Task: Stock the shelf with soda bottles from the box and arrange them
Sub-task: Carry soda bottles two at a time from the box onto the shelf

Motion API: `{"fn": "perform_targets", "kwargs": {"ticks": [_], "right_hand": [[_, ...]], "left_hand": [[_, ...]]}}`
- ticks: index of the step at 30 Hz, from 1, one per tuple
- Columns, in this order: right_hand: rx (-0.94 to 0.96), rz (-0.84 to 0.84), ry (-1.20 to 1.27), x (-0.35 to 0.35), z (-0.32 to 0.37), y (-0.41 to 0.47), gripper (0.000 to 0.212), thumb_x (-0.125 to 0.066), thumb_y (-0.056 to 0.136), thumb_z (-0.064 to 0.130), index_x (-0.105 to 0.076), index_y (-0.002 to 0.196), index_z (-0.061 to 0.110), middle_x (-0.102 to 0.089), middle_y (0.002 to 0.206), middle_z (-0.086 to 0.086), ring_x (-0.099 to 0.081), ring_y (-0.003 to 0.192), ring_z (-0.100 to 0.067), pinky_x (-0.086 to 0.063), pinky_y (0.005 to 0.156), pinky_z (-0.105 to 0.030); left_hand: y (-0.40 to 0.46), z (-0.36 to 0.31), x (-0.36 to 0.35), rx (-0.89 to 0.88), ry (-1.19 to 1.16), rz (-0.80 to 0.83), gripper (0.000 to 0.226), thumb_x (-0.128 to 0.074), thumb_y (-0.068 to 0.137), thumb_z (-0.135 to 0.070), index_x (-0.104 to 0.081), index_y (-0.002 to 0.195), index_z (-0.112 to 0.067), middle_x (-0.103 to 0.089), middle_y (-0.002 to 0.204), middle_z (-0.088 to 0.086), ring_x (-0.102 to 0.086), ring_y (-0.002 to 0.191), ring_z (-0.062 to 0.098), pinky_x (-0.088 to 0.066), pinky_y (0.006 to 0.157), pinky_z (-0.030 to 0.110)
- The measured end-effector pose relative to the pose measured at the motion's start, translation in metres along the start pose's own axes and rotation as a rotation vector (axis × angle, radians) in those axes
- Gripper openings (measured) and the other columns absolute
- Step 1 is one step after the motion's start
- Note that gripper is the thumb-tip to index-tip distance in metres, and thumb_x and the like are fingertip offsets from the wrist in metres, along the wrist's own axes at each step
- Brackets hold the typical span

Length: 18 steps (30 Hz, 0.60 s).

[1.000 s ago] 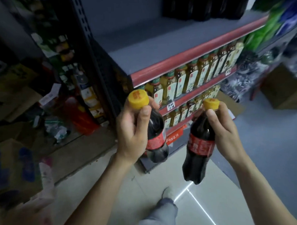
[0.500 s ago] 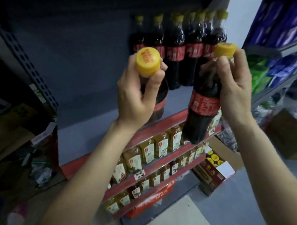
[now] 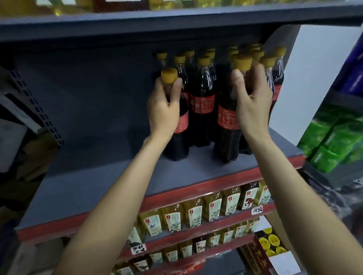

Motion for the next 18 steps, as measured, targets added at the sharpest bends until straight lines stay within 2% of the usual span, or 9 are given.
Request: {"fn": "perform_targets", "kwargs": {"ticks": [1,3,6,10,12,14,17,18], "right_hand": [[-0.011,0.006,-0.001,-0.003,-0.006,0.005,0.027,-0.053,0.098,0.027,-0.055,0.109,0.002,-0.059,0.090,0.013,-0.053,0.084,0.007,-0.039,0.078,-0.010],[-0.039,0.022,-0.012,-0.008,-0.017,0.013,0.044,-0.054,0.096,0.032,-0.052,0.127,0.000,-0.066,0.111,-0.004,-0.059,0.105,-0.010,-0.044,0.091,-0.019],[-0.073,0.032,-0.013,-0.017,-0.032,0.020,0.047,-0.056,0.095,0.032,-0.050,0.131,0.001,-0.064,0.119,-0.012,-0.059,0.112,-0.023,-0.045,0.097,-0.032],[0.021,0.021,-0.063,-0.025,-0.035,0.020,0.048,-0.053,0.097,0.022,-0.041,0.138,-0.001,-0.055,0.132,-0.017,-0.052,0.124,-0.027,-0.039,0.104,-0.027],[0.076,0.034,-0.128,-0.027,-0.036,0.017,0.051,-0.049,0.098,0.021,-0.036,0.142,-0.001,-0.046,0.137,-0.022,-0.045,0.129,-0.033,-0.032,0.107,-0.024],[0.131,0.052,-0.195,-0.027,-0.036,0.012,0.055,-0.050,0.098,0.021,-0.031,0.145,-0.001,-0.039,0.139,-0.026,-0.040,0.131,-0.036,-0.031,0.109,-0.029],[0.250,0.067,-0.307,-0.023,-0.031,-0.002,0.057,-0.051,0.098,0.017,-0.027,0.145,-0.004,-0.034,0.141,-0.029,-0.035,0.133,-0.038,-0.030,0.112,-0.035],[0.285,0.069,-0.340,-0.022,-0.029,-0.008,0.055,-0.051,0.098,0.015,-0.028,0.144,-0.005,-0.035,0.141,-0.029,-0.035,0.133,-0.038,-0.029,0.112,-0.035]], "left_hand": [[0.006,0.006,-0.006,0.028,0.017,0.002,0.071,-0.036,0.084,-0.071,-0.058,0.104,-0.007,-0.064,0.091,-0.003,-0.060,0.085,0.007,-0.041,0.077,0.010],[0.016,0.018,-0.017,0.096,0.057,0.002,0.065,-0.035,0.083,-0.064,-0.058,0.107,-0.009,-0.067,0.099,0.001,-0.062,0.093,0.014,-0.043,0.080,0.017],[0.027,0.031,-0.026,0.150,0.093,-0.026,0.067,-0.032,0.081,-0.063,-0.058,0.110,-0.008,-0.068,0.106,0.005,-0.063,0.099,0.018,-0.045,0.086,0.024],[0.030,0.039,-0.028,0.186,0.088,-0.091,0.055,-0.037,0.084,-0.060,-0.059,0.101,-0.012,-0.067,0.097,0.001,-0.061,0.089,0.012,-0.040,0.076,0.011],[0.030,0.042,-0.029,0.203,0.083,-0.090,0.044,-0.042,0.088,-0.054,-0.057,0.101,-0.015,-0.065,0.096,0.001,-0.059,0.088,0.012,-0.040,0.075,0.015],[0.029,0.044,-0.032,0.190,0.104,-0.054,0.041,-0.046,0.092,-0.044,-0.055,0.114,-0.011,-0.061,0.109,0.003,-0.055,0.100,0.012,-0.039,0.083,0.015],[0.020,0.043,-0.036,0.175,0.148,-0.002,0.049,-0.051,0.096,-0.028,-0.038,0.138,-0.005,-0.046,0.138,0.010,-0.041,0.122,0.009,-0.027,0.093,0.000],[0.018,0.043,-0.035,0.177,0.164,0.008,0.054,-0.051,0.096,-0.029,-0.033,0.142,-0.005,-0.041,0.144,0.011,-0.037,0.127,0.011,-0.024,0.096,0.002]]}}
Point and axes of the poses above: each hand's wrist, its own y-axis towards the middle knuckle, its own x-axis out of the back of the hand, z = x × y, the point moved 7 cm from there along y, towards the middle knuckle
